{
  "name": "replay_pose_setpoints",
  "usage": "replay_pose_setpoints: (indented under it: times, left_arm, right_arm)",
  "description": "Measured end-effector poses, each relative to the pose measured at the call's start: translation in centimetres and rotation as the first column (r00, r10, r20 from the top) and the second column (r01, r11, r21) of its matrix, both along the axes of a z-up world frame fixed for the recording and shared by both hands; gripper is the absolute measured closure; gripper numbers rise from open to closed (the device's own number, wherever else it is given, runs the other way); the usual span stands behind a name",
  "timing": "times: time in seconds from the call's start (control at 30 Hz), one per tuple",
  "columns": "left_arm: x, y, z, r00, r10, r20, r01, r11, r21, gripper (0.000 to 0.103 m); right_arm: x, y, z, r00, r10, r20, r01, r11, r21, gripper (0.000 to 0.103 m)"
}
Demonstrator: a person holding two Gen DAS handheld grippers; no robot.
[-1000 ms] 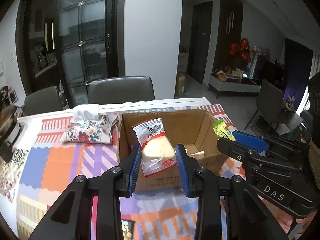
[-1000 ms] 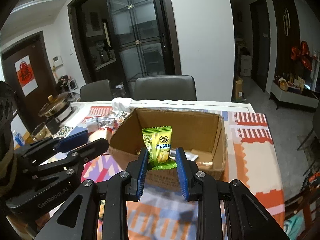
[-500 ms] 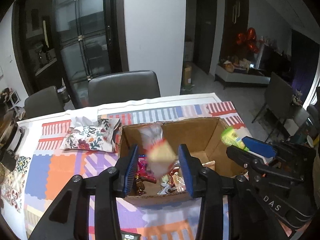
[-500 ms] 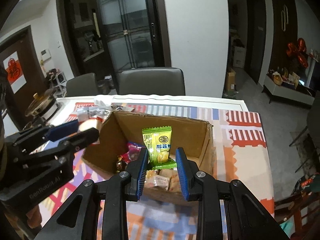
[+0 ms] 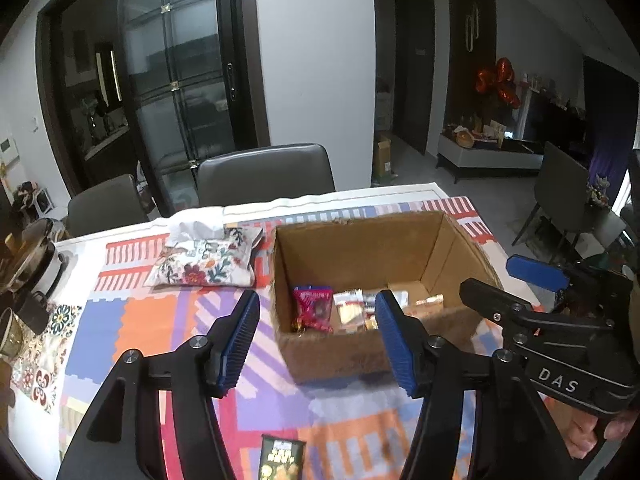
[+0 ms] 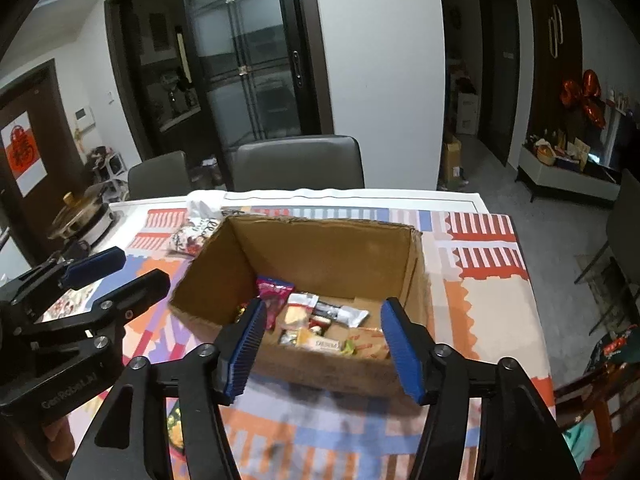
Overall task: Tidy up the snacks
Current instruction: 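Move the left tool down toward the green cracker pack on the table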
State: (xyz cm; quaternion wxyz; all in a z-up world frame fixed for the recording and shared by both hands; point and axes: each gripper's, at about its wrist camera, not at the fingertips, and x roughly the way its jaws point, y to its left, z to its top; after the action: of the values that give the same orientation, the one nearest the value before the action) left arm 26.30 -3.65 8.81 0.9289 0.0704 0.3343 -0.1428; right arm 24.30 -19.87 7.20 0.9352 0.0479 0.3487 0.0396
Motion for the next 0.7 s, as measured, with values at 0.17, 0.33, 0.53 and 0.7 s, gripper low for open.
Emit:
replay_pose_setpoints:
  times: [0.17,0.33,0.53,0.7]
  left_arm:
    - [-1.9,2.4,-1.5,1.000,0.012,-0.017,-0.012,1.000,0.016,0.042]
    - [-3.2,4.4,-3.8,0.998,0.032,-0.061,-0.031,0.999,0.024,0.041]
    - [-4.7,6.5,-6.9,0.993,0.037,-0.109,-0.033,0.999,0.039,0.038]
    - [-5.4,7.6,-9.5,0.987,0.020,-0.160,-0.016,0.999,0.028,0.036]
  right_arm:
    - [-2.1,2.5,-1.7,0.999,0.037,-0.004,-0.037,0.999,-0.031,0.041]
    - [-3.3,4.8,-4.4,0.996,0.078,-0.053,-0.080,0.996,-0.030,0.041]
    - [-3.7,6.5,-7.6,0.986,0.113,-0.122,-0.116,0.993,-0.019,0.041]
    - [-3.8,7.8,-9.5,0.980,0.121,-0.160,-0.126,0.992,-0.023,0.041]
